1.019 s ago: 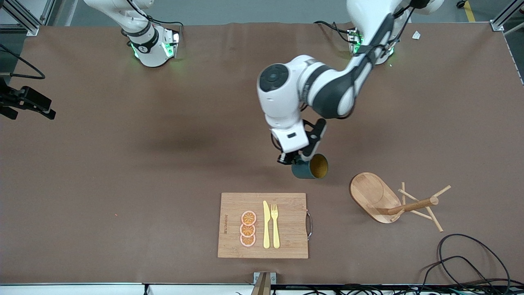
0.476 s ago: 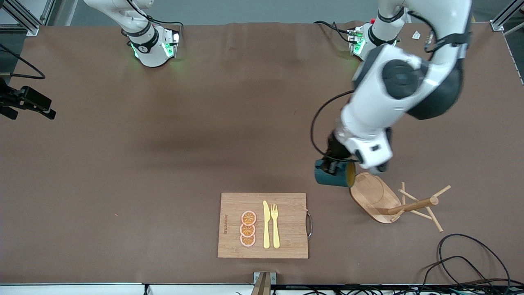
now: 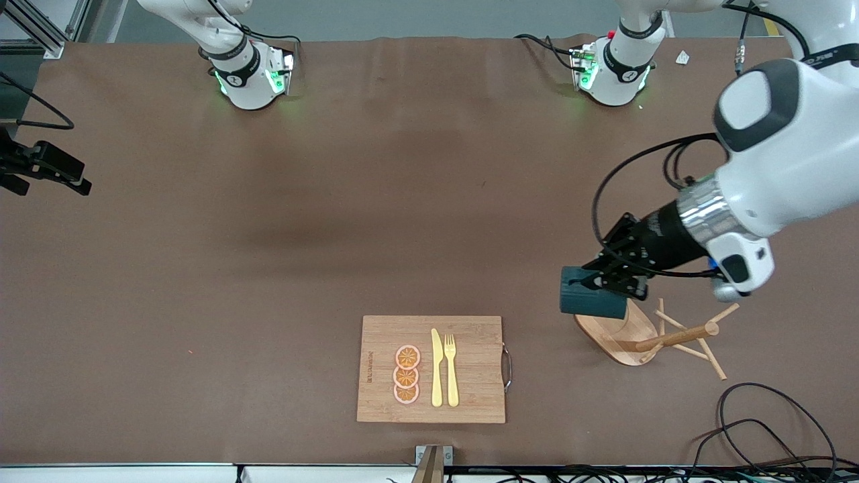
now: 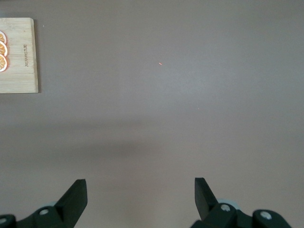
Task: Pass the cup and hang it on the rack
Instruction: 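Carry the mug by its handle with the left gripper to the rack, then slide the mug handle onto a rack peg with the left gripper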
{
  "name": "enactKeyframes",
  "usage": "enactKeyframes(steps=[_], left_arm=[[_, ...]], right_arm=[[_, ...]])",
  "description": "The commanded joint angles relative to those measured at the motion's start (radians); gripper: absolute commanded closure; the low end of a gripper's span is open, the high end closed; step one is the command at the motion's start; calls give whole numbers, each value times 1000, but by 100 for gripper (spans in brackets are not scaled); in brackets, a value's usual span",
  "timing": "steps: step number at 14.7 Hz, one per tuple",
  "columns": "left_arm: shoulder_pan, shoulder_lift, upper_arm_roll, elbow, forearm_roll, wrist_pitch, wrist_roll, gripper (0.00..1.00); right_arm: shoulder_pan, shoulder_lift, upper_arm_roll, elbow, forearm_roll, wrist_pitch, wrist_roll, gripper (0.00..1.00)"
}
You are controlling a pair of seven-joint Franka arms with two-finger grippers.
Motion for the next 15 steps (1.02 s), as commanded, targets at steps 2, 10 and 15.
enactKeyframes(steps=[2, 10, 15], left_arm=[[80, 9, -3, -25, -175, -7, 108, 100], [148, 52, -3, -45, -295, -30, 226, 100], [226, 105, -5, -45, -395, -130, 410, 100]], right_arm=[[-9, -20, 7, -10, -11, -8, 6, 0], [-10, -20, 7, -10, -11, -7, -3, 0], [-10, -20, 7, -10, -13, -7, -3, 0]])
